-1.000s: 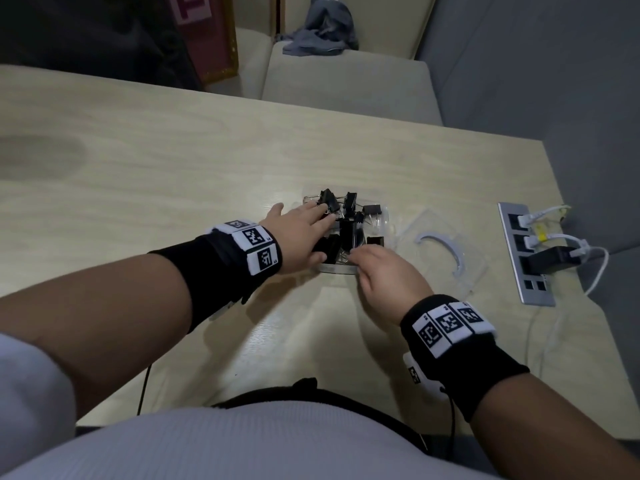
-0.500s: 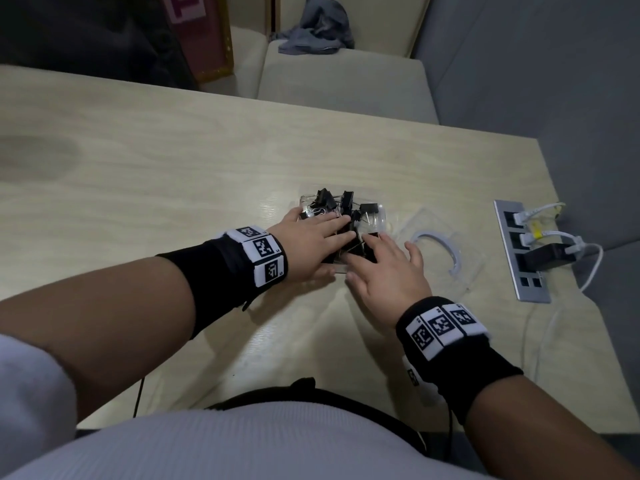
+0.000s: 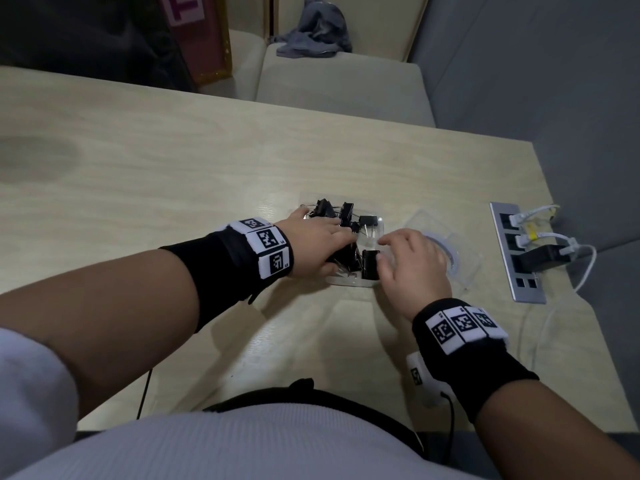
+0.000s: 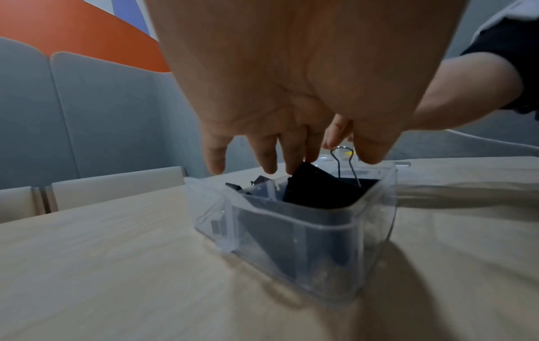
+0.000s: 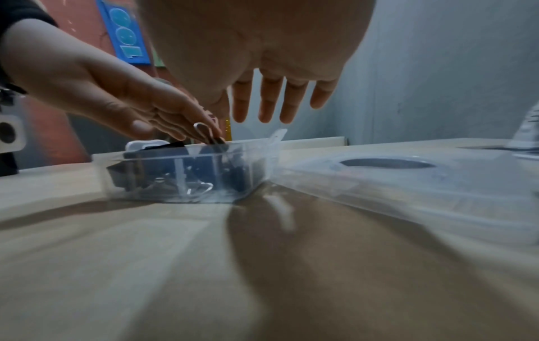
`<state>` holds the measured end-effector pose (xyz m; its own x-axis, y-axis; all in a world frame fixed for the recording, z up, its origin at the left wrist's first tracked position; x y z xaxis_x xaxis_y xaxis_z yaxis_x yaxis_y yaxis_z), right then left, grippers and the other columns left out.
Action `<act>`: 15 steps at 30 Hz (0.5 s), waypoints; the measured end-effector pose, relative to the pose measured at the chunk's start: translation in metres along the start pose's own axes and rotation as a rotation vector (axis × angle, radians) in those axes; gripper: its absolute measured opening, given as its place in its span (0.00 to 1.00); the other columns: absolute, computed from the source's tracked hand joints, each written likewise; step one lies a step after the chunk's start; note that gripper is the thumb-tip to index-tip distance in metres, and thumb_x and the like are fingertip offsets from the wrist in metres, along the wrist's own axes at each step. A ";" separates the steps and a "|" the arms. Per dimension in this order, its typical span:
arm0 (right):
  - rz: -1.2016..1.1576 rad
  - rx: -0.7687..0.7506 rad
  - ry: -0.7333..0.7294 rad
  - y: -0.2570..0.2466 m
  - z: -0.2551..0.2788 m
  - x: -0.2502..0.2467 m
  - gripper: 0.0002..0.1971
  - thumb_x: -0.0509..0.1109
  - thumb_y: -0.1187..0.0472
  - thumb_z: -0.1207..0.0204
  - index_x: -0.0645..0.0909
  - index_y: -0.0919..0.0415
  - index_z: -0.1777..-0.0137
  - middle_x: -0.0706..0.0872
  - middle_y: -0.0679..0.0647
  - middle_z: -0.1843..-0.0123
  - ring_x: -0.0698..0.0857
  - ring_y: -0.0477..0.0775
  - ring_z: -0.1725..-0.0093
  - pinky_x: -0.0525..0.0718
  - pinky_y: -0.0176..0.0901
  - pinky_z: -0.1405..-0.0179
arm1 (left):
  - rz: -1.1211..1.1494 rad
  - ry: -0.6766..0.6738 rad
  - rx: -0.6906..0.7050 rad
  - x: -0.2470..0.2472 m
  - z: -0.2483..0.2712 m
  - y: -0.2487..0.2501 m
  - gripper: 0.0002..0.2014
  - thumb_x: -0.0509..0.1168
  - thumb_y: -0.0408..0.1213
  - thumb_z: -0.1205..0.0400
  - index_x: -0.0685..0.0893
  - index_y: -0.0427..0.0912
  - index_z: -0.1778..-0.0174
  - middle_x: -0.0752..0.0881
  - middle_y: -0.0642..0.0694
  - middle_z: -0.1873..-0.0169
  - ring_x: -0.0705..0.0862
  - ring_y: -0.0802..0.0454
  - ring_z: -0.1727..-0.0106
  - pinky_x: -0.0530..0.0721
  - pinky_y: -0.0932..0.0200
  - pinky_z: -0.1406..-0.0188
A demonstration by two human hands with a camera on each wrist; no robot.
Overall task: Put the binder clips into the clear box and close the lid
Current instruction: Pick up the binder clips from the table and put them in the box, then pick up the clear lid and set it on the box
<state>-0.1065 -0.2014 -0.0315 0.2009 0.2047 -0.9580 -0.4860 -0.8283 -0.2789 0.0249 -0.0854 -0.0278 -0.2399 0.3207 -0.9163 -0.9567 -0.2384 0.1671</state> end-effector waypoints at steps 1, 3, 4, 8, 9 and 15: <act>0.018 0.066 0.001 0.008 -0.001 -0.002 0.16 0.63 0.54 0.23 0.78 0.53 0.37 0.79 0.53 0.36 0.75 0.58 0.34 0.66 0.55 0.32 | 0.015 0.015 -0.007 0.000 0.000 -0.001 0.34 0.61 0.52 0.18 0.56 0.52 0.17 0.61 0.53 0.17 0.57 0.52 0.16 0.54 0.32 0.20; 0.086 0.232 -0.074 0.028 -0.001 0.000 0.25 0.65 0.47 0.25 0.72 0.55 0.30 0.74 0.56 0.29 0.71 0.60 0.29 0.66 0.57 0.29 | 0.060 0.059 -0.036 -0.001 0.002 -0.006 0.34 0.61 0.53 0.18 0.57 0.53 0.17 0.60 0.52 0.17 0.59 0.52 0.17 0.54 0.35 0.20; 0.140 0.307 -0.157 0.039 0.000 0.003 0.32 0.66 0.42 0.27 0.68 0.55 0.26 0.71 0.58 0.25 0.69 0.62 0.26 0.66 0.58 0.28 | 0.077 0.081 -0.051 -0.001 0.003 -0.009 0.34 0.61 0.54 0.19 0.57 0.54 0.17 0.60 0.52 0.17 0.60 0.51 0.17 0.55 0.36 0.20; 0.278 0.403 -0.375 0.059 0.010 0.015 0.39 0.66 0.33 0.32 0.66 0.54 0.26 0.71 0.58 0.25 0.71 0.63 0.28 0.72 0.61 0.32 | 0.097 0.154 -0.106 -0.002 0.004 -0.022 0.32 0.59 0.54 0.18 0.59 0.53 0.18 0.61 0.51 0.18 0.62 0.50 0.18 0.59 0.36 0.21; 0.281 0.389 -0.357 0.059 0.011 0.015 0.36 0.65 0.34 0.31 0.68 0.54 0.27 0.73 0.58 0.27 0.73 0.63 0.30 0.73 0.59 0.34 | 0.097 0.171 -0.118 -0.002 0.004 -0.025 0.32 0.59 0.55 0.18 0.59 0.53 0.18 0.62 0.51 0.18 0.62 0.50 0.18 0.60 0.37 0.22; 0.310 0.416 -0.341 0.068 0.013 0.009 0.44 0.70 0.28 0.41 0.68 0.52 0.29 0.66 0.61 0.23 0.66 0.66 0.25 0.67 0.62 0.28 | 0.127 0.181 -0.219 0.001 0.008 -0.040 0.37 0.59 0.61 0.20 0.55 0.53 0.17 0.56 0.47 0.16 0.58 0.48 0.16 0.60 0.34 0.21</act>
<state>-0.1485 -0.2493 -0.0599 -0.2521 0.1988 -0.9470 -0.7829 -0.6172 0.0789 0.0616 -0.0679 -0.0324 -0.3028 0.1118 -0.9465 -0.8583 -0.4638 0.2198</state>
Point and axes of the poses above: each hand's wrist, its own z-axis away from the middle knuckle, its own x-axis out of the palm, y = z × x, the point moved 4 cm from there along -z, towards the middle knuckle
